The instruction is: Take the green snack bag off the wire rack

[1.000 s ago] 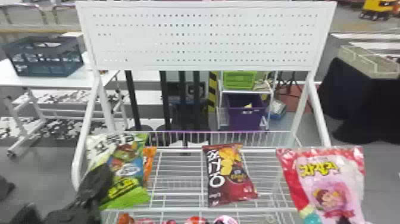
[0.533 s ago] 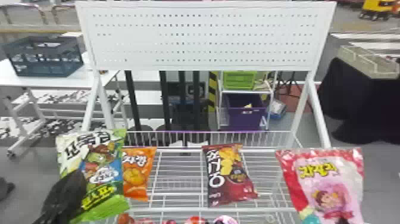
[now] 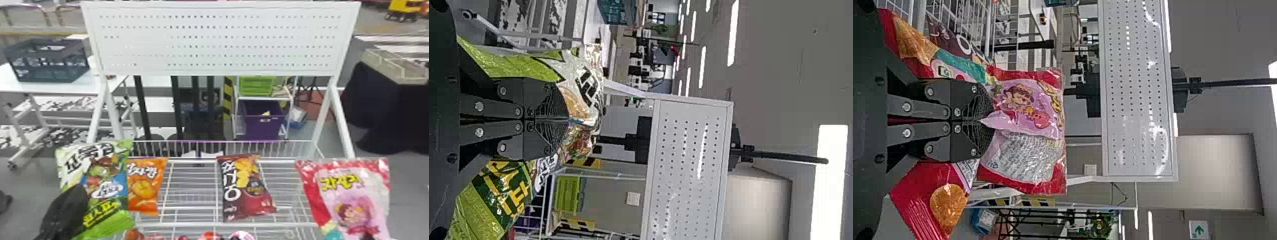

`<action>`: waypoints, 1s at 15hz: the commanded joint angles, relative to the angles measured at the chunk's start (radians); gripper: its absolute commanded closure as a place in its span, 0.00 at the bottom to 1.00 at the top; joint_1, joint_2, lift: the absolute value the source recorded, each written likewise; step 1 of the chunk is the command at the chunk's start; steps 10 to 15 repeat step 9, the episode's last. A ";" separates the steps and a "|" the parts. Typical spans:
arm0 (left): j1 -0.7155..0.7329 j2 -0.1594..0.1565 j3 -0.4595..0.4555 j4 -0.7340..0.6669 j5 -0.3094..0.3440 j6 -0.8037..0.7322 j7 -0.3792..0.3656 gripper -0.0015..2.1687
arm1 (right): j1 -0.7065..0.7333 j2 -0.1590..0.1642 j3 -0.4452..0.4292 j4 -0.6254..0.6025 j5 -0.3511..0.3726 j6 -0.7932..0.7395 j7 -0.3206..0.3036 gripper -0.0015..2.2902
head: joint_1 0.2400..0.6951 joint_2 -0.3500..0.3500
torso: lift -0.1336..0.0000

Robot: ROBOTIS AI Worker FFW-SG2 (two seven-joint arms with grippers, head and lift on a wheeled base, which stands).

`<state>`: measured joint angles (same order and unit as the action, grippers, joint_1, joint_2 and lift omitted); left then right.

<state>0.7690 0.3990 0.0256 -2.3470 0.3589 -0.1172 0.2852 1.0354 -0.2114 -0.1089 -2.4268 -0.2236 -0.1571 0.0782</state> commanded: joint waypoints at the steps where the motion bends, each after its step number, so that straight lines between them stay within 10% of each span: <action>1: 0.001 0.000 0.000 0.000 0.000 0.000 0.000 0.99 | 0.002 0.001 0.000 -0.001 0.001 0.000 0.000 0.95 | 0.57 0.50 | 1.00; 15: 0.001 -0.002 0.002 -0.002 0.000 -0.003 -0.009 0.99 | 0.003 0.001 0.000 -0.006 0.001 0.000 0.000 0.95 | 0.57 0.50 | 1.00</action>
